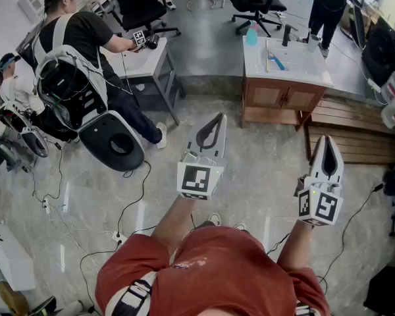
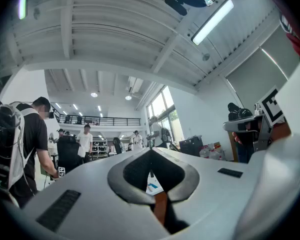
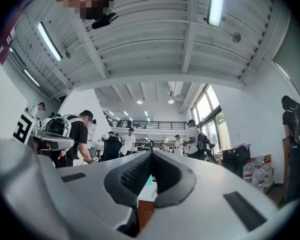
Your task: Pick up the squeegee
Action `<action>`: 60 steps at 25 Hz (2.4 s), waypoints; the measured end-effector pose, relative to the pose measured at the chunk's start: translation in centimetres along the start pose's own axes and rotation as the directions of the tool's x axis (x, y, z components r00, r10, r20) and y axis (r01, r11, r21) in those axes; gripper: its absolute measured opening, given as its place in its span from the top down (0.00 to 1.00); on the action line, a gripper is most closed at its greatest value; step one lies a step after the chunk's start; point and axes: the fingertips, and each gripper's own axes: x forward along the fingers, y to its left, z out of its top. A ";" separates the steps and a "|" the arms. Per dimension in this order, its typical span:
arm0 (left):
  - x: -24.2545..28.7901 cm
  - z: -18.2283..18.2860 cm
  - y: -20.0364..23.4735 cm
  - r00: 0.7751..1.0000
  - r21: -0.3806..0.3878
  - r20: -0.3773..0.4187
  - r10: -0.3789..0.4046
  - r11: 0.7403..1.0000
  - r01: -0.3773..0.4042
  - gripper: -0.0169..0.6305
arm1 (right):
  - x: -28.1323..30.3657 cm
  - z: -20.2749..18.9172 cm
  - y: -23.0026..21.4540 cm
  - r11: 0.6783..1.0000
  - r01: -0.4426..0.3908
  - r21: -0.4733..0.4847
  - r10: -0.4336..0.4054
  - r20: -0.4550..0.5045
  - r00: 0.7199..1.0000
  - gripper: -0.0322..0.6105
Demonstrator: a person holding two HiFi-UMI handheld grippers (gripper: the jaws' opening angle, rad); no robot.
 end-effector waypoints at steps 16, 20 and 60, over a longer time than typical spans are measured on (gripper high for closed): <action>0.1 1.1 -6.9 1.000 0.014 -0.013 -0.027 1.000 0.027 0.95 | -3.6 -0.2 -4.9 0.998 -0.005 0.059 0.005 0.005 1.000 0.94; 0.4 1.3 -10.4 0.998 0.017 -0.025 -0.060 0.998 0.060 0.95 | -5.5 -0.5 -7.3 0.997 0.003 0.076 -0.003 -0.010 1.000 0.94; 23.0 -7.2 -0.5 0.993 -0.061 -0.011 -0.114 0.992 0.113 0.95 | 17.9 -6.1 -8.9 0.998 0.055 -0.009 -0.055 -0.059 0.997 0.94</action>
